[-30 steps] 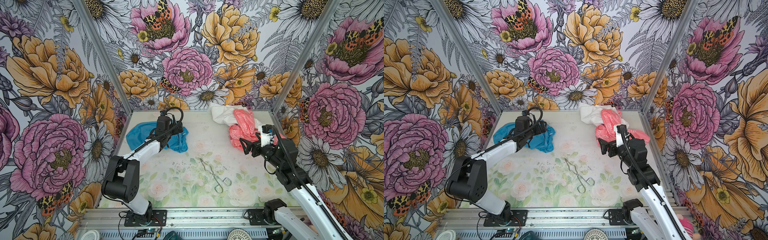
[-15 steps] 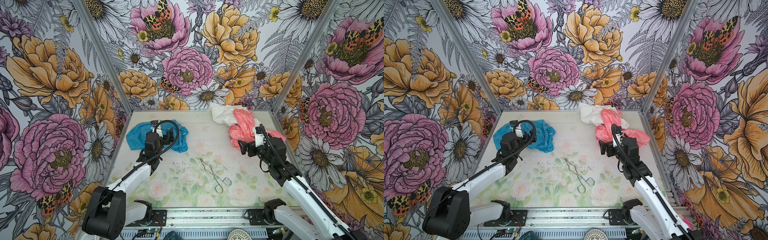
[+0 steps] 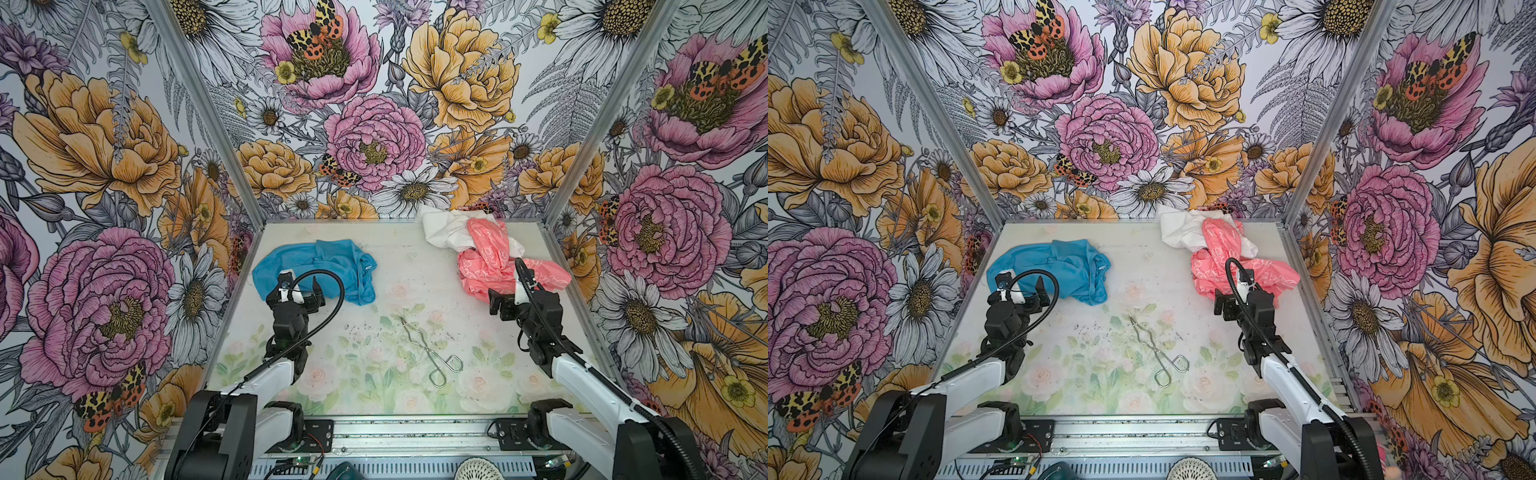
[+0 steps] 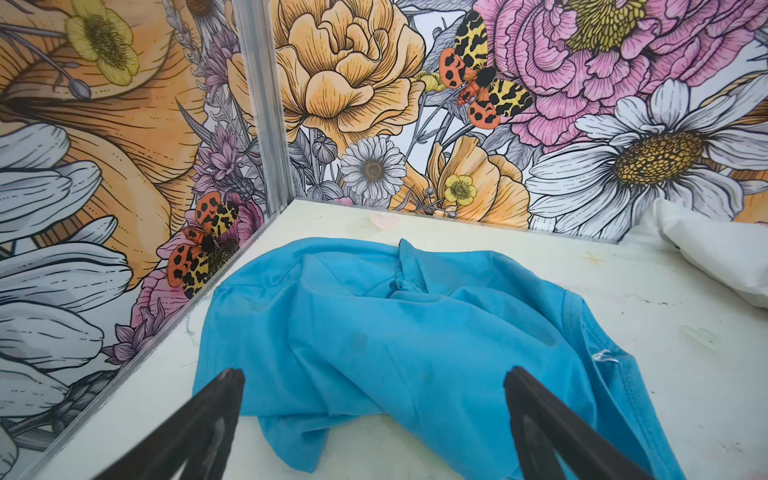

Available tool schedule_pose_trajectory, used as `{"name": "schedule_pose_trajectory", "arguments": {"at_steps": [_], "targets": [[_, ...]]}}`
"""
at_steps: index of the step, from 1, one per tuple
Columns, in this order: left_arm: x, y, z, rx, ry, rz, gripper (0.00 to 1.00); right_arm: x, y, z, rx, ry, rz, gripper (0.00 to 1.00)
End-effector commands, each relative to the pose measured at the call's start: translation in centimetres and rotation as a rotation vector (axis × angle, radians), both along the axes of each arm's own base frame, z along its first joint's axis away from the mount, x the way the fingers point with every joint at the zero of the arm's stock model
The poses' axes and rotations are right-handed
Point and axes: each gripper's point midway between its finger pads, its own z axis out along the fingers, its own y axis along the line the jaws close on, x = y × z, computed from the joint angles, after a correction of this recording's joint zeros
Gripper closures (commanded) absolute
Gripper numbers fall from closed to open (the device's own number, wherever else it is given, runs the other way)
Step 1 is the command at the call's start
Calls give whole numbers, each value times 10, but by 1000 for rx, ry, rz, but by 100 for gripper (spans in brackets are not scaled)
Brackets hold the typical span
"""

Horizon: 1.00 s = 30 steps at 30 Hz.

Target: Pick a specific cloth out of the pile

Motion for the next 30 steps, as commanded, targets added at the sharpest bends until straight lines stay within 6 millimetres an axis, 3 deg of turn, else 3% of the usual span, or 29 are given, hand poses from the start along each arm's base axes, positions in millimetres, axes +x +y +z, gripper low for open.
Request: {"name": "schedule_pose_trajectory", "arguments": {"at_steps": [1, 5, 13, 19, 30], "targets": [[4, 3, 6, 17, -64, -6, 1, 11, 1, 18, -25, -140, 23, 1], [13, 0, -2, 31, -74, -39, 1, 18, -6, -2, -61, -154, -1, 1], [21, 0, -25, 36, -83, -39, 1, 33, -16, 0, -105, -199, -28, 0], [27, 2, -29, 35, -55, -31, 1, 44, -29, -22, -58, -219, -56, 1], [50, 17, -39, 3, 65, 39, 1, 57, -39, -28, -39, -157, -100, 1]]}}
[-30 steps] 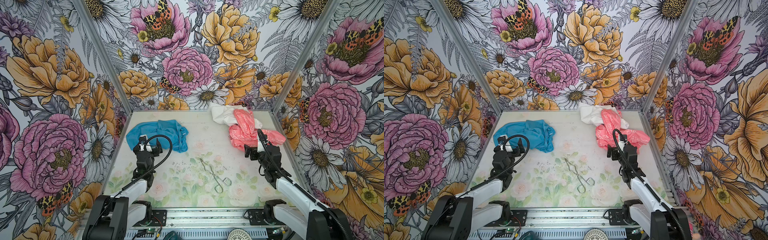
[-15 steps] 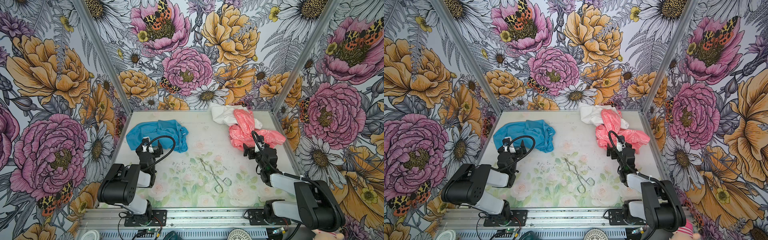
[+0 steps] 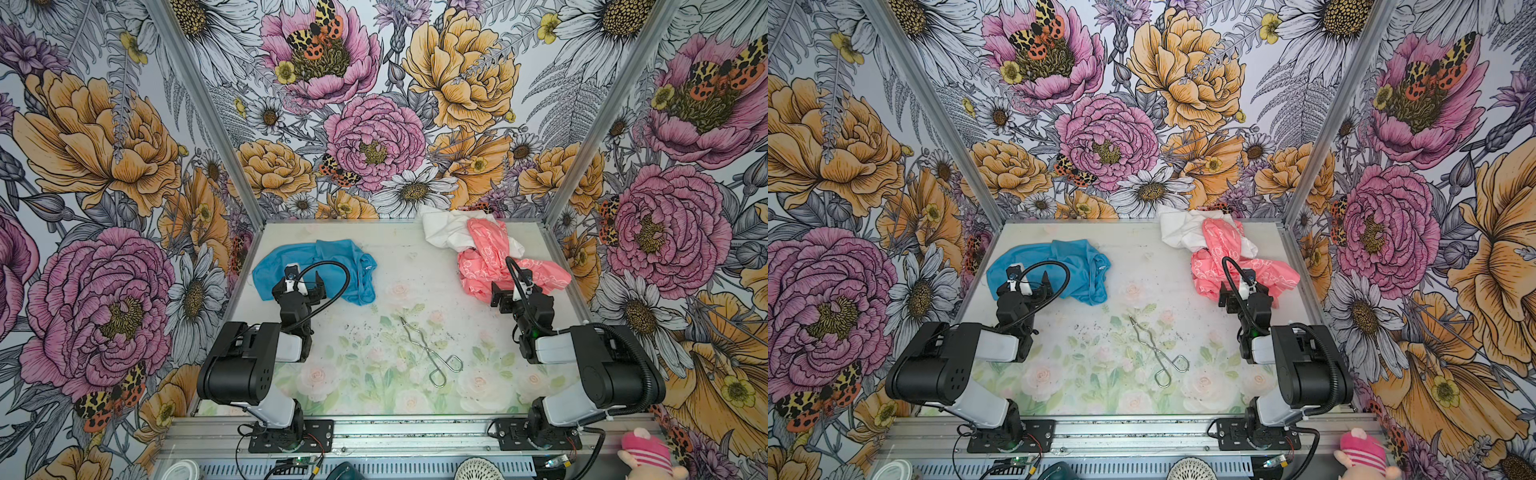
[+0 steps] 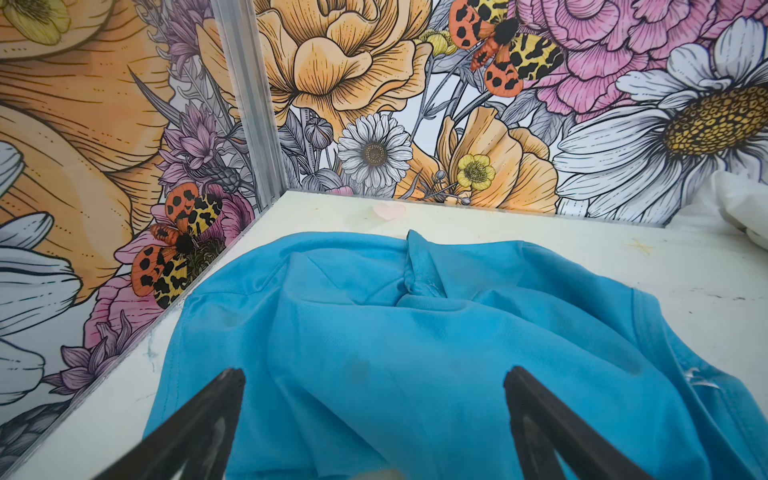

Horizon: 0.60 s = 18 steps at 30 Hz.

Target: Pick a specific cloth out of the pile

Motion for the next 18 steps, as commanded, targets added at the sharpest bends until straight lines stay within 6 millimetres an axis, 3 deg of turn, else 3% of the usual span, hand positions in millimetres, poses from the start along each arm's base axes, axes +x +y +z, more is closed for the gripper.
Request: {"name": "schedule_pose_trajectory", "arguments": {"at_steps": [1, 18], "targets": [[-1, 11, -5, -26, 33, 44, 1, 7, -5, 10, 15, -25, -23, 1], [-1, 12, -5, -27, 32, 51, 1, 13, -9, 8, 23, 4, -41, 0]]}}
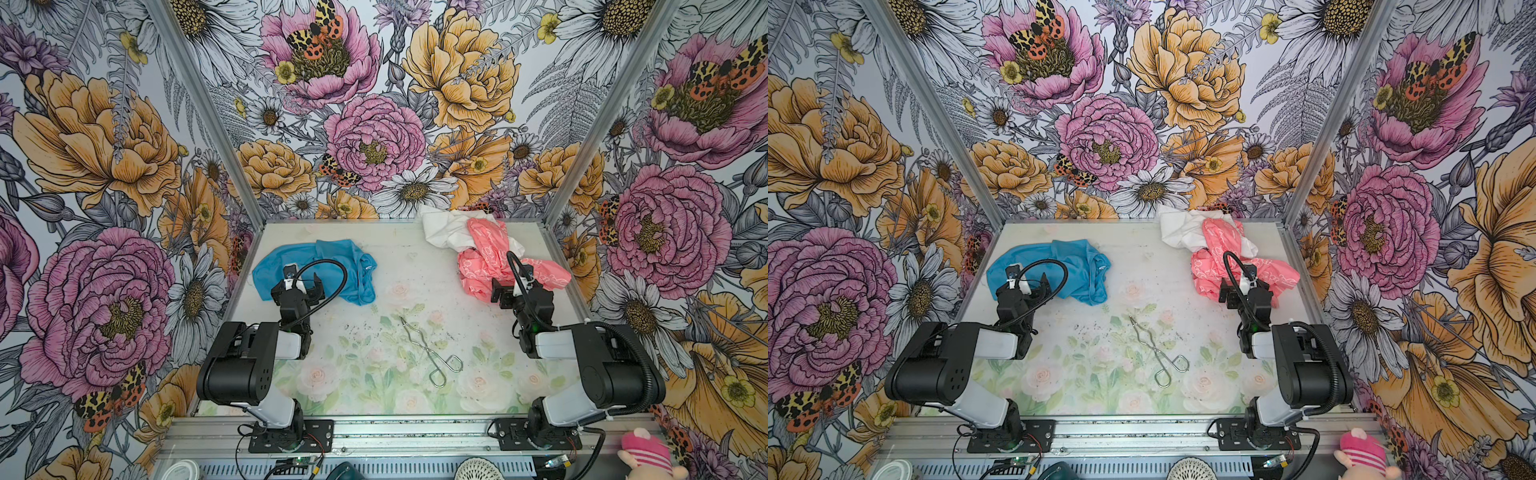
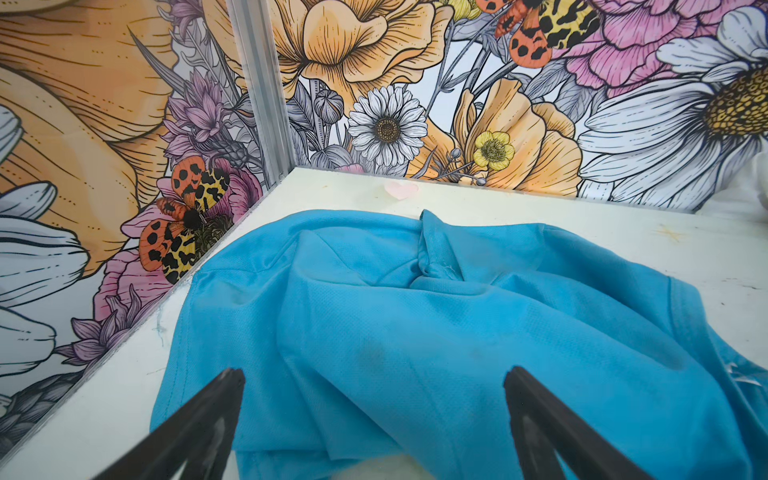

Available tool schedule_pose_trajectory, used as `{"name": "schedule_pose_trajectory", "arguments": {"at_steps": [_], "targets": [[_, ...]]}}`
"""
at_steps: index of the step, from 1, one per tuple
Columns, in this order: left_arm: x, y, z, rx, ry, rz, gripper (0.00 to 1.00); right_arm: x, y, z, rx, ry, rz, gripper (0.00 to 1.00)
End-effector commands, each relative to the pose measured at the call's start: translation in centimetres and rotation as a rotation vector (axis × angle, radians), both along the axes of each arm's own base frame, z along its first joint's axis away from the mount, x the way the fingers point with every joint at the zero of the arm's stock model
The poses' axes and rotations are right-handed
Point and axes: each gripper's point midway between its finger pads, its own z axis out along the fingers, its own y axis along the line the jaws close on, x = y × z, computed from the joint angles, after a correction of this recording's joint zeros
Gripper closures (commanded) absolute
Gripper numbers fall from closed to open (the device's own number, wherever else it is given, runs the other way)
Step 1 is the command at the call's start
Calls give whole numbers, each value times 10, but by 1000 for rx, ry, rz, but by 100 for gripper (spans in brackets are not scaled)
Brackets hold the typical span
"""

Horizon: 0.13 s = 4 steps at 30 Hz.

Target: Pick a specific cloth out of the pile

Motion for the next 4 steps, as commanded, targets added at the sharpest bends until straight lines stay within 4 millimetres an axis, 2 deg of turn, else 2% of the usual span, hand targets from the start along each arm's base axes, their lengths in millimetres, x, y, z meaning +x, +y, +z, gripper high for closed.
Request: {"name": "schedule_pose_trajectory", "arguments": {"at_steps": [1, 4], "targets": [[0, 5, 9, -9, -28, 23, 1, 5, -5, 7, 6, -17, -19, 1], [0, 5, 9, -9, -31, 23, 1, 5, -13, 7, 12, -18, -70, 0]]}}
